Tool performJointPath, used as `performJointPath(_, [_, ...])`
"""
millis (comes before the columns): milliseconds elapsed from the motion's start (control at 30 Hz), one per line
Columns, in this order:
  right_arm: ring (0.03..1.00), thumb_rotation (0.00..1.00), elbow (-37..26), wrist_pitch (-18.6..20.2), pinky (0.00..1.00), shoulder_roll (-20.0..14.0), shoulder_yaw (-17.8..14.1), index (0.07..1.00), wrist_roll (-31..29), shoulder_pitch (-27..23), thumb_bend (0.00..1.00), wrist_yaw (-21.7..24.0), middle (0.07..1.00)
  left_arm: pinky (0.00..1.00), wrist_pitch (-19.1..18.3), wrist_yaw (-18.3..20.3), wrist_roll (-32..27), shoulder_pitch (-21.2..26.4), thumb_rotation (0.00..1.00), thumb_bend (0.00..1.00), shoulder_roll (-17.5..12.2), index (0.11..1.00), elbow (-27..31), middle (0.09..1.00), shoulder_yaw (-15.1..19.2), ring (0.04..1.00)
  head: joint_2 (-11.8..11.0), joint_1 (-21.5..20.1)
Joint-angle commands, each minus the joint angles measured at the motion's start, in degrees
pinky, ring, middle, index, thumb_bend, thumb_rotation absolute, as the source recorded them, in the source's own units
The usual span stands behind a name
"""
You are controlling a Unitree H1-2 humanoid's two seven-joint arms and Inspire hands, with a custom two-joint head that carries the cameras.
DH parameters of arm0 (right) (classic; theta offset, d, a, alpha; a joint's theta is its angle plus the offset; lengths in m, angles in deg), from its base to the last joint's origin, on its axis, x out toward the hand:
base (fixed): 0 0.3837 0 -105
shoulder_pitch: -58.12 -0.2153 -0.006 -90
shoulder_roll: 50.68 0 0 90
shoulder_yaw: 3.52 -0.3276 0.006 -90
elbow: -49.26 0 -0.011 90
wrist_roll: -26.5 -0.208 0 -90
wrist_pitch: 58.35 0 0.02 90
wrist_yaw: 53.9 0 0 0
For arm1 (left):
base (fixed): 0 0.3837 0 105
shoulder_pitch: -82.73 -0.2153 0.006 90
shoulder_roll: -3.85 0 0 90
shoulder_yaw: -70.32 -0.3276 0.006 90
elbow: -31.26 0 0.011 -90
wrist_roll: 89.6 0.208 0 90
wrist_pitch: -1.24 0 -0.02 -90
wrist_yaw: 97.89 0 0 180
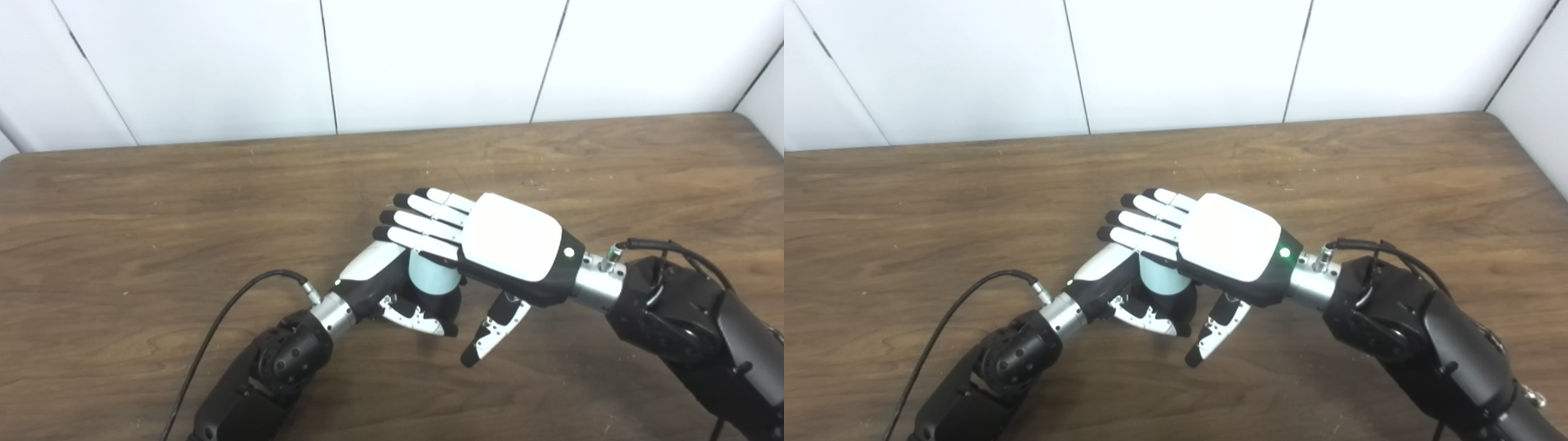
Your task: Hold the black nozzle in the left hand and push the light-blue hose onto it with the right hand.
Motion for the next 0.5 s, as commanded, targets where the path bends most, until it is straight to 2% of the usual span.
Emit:
performJointPath(0, [1.000,0.48,2.1,-2.3,0.98,-1.1,4.2,1.000,0.9,3.7,0.82,6.3,1.000,0.77,-3.1,2.4,3.7,-0.7,0.07,0.52,-1.6,0.490,-2.1,0.629,-0.7,0.678,0.0,0.0])
performJointPath(200, [1.000,0.47,1.9,-2.4,0.99,-1.2,3.8,1.000,0.9,3.8,0.82,5.8,1.000,0.77,-3.3,2.5,3.6,-0.6,0.07,0.51,-1.5,0.491,-2.6,0.636,-0.7,0.677,0.0,0.0])
performJointPath(267, [1.000,0.47,1.5,-2.4,1.00,-0.9,3.3,1.000,1.3,3.9,0.83,5.0,1.000,0.77,-4.4,3.5,2.5,-0.6,0.08,0.51,-1.4,0.493,-2.1,0.646,-0.5,0.682,0.0,0.0])
performJointPath(300, [1.000,0.48,1.4,-2.3,1.00,-0.7,3.1,1.000,1.4,4.0,0.85,4.6,1.000,0.77,-4.7,3.9,1.9,-0.7,0.07,0.51,-1.4,0.492,-1.8,0.612,-0.3,0.660,0.0,0.0])
performJointPath(400, [1.000,0.53,1.2,-2.5,1.00,0.6,1.4,1.000,1.8,5.0,0.91,1.1,1.000,0.73,-4.1,4.2,0.3,-1.1,0.07,0.51,-1.0,0.489,-1.9,0.565,0.6,0.620,0.1,0.1])
performJointPath(467, [1.000,0.61,1.8,-3.8,1.00,3.0,-0.6,1.000,1.8,5.9,0.98,-4.7,1.000,0.75,-2.0,3.4,0.8,-1.1,0.07,0.52,-1.2,0.487,-2.7,0.561,0.6,0.640,0.0,-0.2])
